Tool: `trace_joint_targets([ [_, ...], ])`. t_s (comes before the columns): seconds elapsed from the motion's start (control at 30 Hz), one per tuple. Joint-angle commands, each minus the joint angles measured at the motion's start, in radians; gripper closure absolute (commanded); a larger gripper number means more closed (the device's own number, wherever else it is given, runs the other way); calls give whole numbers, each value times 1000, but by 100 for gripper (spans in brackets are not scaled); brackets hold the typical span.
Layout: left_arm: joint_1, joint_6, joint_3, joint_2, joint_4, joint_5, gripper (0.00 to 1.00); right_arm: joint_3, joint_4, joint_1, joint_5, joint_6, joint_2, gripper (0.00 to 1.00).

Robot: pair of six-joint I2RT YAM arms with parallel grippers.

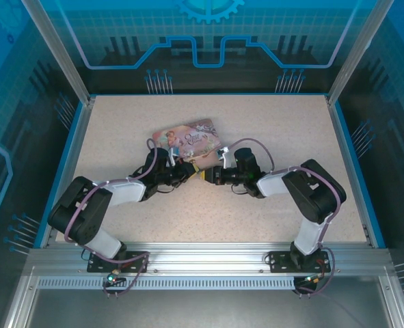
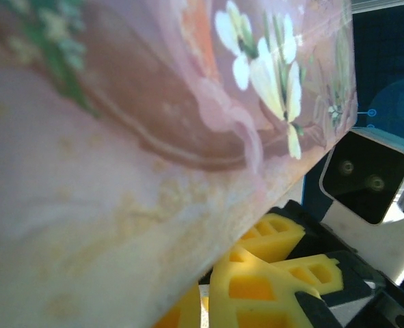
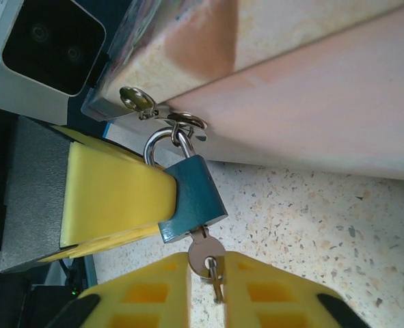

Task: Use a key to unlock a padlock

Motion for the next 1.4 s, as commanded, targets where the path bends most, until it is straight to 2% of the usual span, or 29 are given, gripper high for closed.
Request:
trace_joint_targets([
  [0.0,4,-8,-17,13,-36,-14,100,-5,-9,-12,-7,-87,-48,76],
  [0.2,4,-20,-11,8,-46,-23,100,-48,-81,-23,29,-197,-97,59],
  [0.37,4,-17,-5,6,-51,-22,100,-39,-181,-33,54,-288,-139,54],
  [0.87,3,-34,-49,78,-18,-31,100,-3,-294,-32,133,-368,-169,52],
  [1.1,3,-59,-69,117,16,-49,67,-1,-309,-34,141,-377,-177,51],
  [1.37,2,-41,-95,26,-54,-90,48,0,-337,-37,153,-404,-191,48],
])
